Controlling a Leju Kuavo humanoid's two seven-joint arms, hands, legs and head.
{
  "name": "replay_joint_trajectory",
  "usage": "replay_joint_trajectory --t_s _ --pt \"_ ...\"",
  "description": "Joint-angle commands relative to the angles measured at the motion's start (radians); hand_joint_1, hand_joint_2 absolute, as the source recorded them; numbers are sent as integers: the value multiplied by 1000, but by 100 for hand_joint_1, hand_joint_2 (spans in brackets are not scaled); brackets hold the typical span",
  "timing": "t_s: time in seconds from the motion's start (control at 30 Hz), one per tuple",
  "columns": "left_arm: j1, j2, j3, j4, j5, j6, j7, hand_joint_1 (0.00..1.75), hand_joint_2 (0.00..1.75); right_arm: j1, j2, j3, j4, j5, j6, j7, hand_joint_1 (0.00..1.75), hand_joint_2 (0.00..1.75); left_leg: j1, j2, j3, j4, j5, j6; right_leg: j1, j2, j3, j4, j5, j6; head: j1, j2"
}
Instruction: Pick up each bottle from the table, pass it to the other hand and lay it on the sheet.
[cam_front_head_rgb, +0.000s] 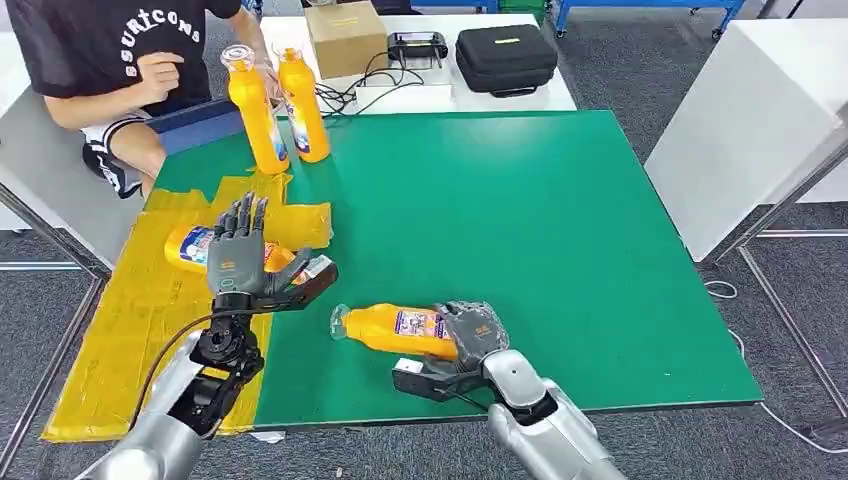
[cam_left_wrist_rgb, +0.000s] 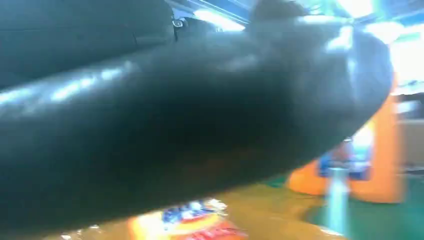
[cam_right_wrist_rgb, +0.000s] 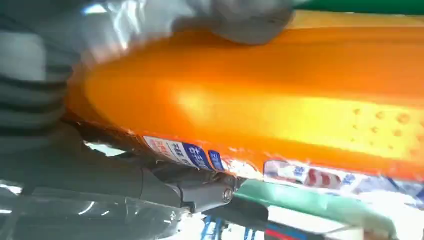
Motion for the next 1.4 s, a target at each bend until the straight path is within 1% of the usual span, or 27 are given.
replay_joint_trajectory --t_s 0.03,0.07,0.1,0.17,0.2,0.23,0.27,0.33,0.43,0.5,0.53,0.57,0.6,0.67,0.7,0.73,0.77,0.8,0.83,0.87,0.9,1.0,1.07,1.13,1.27,1.3,1.4 --pt "153 -156 213 -417 858 -221 -568 0 175 123 25 -237 -196 -158 -192 -96 175 175 0 -1 -4 0 0 -1 0 -2 6 0 0 0 -1 0" --pt "166 -160 211 -465 957 -278 -583 0 175 132 33 -264 -228 -214 -242 -144 175 175 0 -2 -5 1 -2 -2 0 -4 6 1 -2 0 0 0" --pt "175 -160 212 -496 1066 -347 -593 0 175 138 35 -282 -242 -247 -280 -177 175 175 0 -1 -8 1 0 0 0 -2 4 1 -1 0 0 0" --pt "180 -155 209 -511 1184 -432 -587 0 175 145 44 -305 -256 -305 -331 -225 175 175 -1 2 -11 2 -1 -1 -1 0 1 2 -1 0 0 0" --pt "180 -156 210 -508 1220 -452 -575 0 175 146 46 -309 -259 -313 -337 -233 175 175 -1 3 -13 1 0 0 -1 1 -2 2 1 0 1 0" --pt "179 -157 212 -504 1246 -467 -570 0 175 148 49 -312 -262 -324 -343 -242 175 175 -1 4 -12 2 -2 -2 -1 2 -1 2 -1 0 0 0" --pt "174 -152 211 -484 1301 -500 -571 0 175 143 52 -309 -255 -339 -346 -256 175 175 -2 2 -14 1 -1 -1 -1 -1 -2 2 0 0 -1 0" --pt "166 -147 210 -465 1311 -502 -572 0 175 140 57 -311 -259 -361 -352 -271 175 175 -1 0 -12 1 -2 -2 0 -3 -1 1 -2 0 0 0" --pt "153 -144 211 -449 1313 -498 -568 0 175 136 53 -310 -272 -362 -348 -271 175 175 -1 1 -15 0 -1 -1 -1 -2 -5 1 0 0 0 0" --pt "153 -144 211 -449 1313 -498 -568 0 175 136 53 -310 -272 -362 -348 -271 175 175 -1 2 -12 1 -3 -4 -1 -2 -1 1 -1 0 0 0" --pt "148 -148 216 -443 1323 -496 -562 0 175 141 56 -318 -284 -375 -358 -277 175 175 -1 0 -16 0 0 -2 -1 -3 -6 1 0 0 0 0" --pt "146 -153 222 -439 1333 -491 -559 0 175 143 56 -321 -291 -382 -365 -283 175 175 -1 0 -14 0 -1 -3 -1 -3 -4 1 -1 0 0 0" --pt "144 -157 226 -435 1345 -485 -556 0 175 147 55 -323 -298 -393 -376 -293 175 175 0 0 -16 0 -1 -2 -1 -2 -5 1 0 0 0 0" --pt "145 -156 220 -430 1356 -484 -557 0 175 156 57 -332 -312 -418 -397 -314 175 175 0 1 -11 1 -3 -4 0 -3 0 1 -3 0 0 0" --pt "147 -156 213 -431 1363 -488 -561 0 175 163 61 -338 -326 -442 -415 -337 175 175 0 0 -16 0 -1 -2 -1 -3 -5 1 0 0 0 0" --pt "151 -156 199 -432 1366 -490 -563 0 175 167 63 -341 -334 -457 -427 -351 175 175 0 1 -14 1 -2 -3 0 -3 -3 1 -1 0 0 0" --pt "152 -153 175 -434 1380 -504 -571 0 175 172 68 -347 -350 -497 -469 -396 175 175 -1 0 -15 0 -2 -2 -1 -3 -4 1 -1 0 0 0" --pt "151 -157 164 -435 1379 -504 -571 0 175 169 68 -346 -352 -507 -476 -405 175 175 0 0 -14 0 -2 -3 -1 -4 -3 1 -2 0 0 0" --pt "149 -155 144 -436 1387 -509 -575 0 175 168 73 -346 -365 -547 -507 -444 175 175 -1 0 -15 1 -2 -3 -1 -4 -3 1 -2 0 0 0" --pt "148 -161 133 -437 1386 -509 -574 0 175 162 74 -343 -366 -552 -509 -448 175 175 -1 -1 -17 1 -1 -2 -1 -4 -5 1 -1 0 0 0" --pt "143 -159 100 -441 1392 -519 -579 0 175 143 82 -338 -366 -587 -529 -481 175 175 -1 -1 -18 1 -1 -2 -1 -3 -7 1 0 0 0 0" --pt "126 -167 53 -442 1393 -531 -580 0 175 77 102 -327 -325 -600 -517 -479 175 175 -1 0 -17 2 -2 -3 -1 -3 -5 2 -2 0 0 0" --pt "111 -164 13 -439 1397 -552 -583 0 175 24 117 -309 -282 -616 -499 -500 175 175 -1 1 -20 1 0 -2 -1 -2 -9 2 1 0 0 0" --pt "108 -167 6 -442 1398 -553 -582 0 175 10 125 -305 -274 -616 -496 -498 175 175 -1 2 -18 2 -1 -3 -1 -1 -8 3 0 0 0 0" --pt "108 -160 1 -444 1407 -558 -579 0 175 5 125 -301 -261 -618 -499 -505 175 175 0 1 -17 0 -1 -2 0 -2 -7 1 0 0 0 0" --pt "101 -156 -16 -445 1429 -581 -581 0 175 -21 130 -286 -235 -618 -494 -520 175 175 0 1 -16 0 -1 -3 0 -2 -5 1 0 0 0 0" --pt "90 -155 -51 -461 1443 -592 -578 0 175 -72 148 -263 -180 -603 -502 -525 175 175 0 2 -19 1 0 -2 0 0 -8 2 1 0 0 0"
